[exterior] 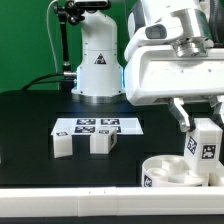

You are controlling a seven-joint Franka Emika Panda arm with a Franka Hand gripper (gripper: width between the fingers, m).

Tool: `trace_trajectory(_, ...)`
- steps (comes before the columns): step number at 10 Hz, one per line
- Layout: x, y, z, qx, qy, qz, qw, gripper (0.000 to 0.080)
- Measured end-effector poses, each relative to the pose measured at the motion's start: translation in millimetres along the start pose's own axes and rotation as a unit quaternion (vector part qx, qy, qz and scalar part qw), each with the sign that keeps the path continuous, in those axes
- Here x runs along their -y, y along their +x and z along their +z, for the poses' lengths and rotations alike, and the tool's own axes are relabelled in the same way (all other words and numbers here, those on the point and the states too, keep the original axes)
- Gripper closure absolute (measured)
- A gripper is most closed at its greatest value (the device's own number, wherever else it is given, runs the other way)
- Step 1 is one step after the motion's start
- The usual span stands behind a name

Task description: Assemble stool

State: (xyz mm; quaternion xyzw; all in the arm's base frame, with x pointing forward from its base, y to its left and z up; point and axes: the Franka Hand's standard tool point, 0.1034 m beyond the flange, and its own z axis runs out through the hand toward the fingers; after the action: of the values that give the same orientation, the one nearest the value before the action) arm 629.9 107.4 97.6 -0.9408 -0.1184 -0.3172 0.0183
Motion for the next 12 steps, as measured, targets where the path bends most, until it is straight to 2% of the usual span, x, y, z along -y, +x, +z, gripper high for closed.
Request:
trace_trajectory(5,-0.3,0.4,0.2,0.001,0.000,0.000,1.000,0.0461)
trace_trajectory(10,-0.1,-12.8,-0.3,0.006,-0.001,0.009,1.000,0.0461)
trace_trajectory(12,1.0,-12.8,-0.3,0.007,0.000,0.009,1.000,0.0461)
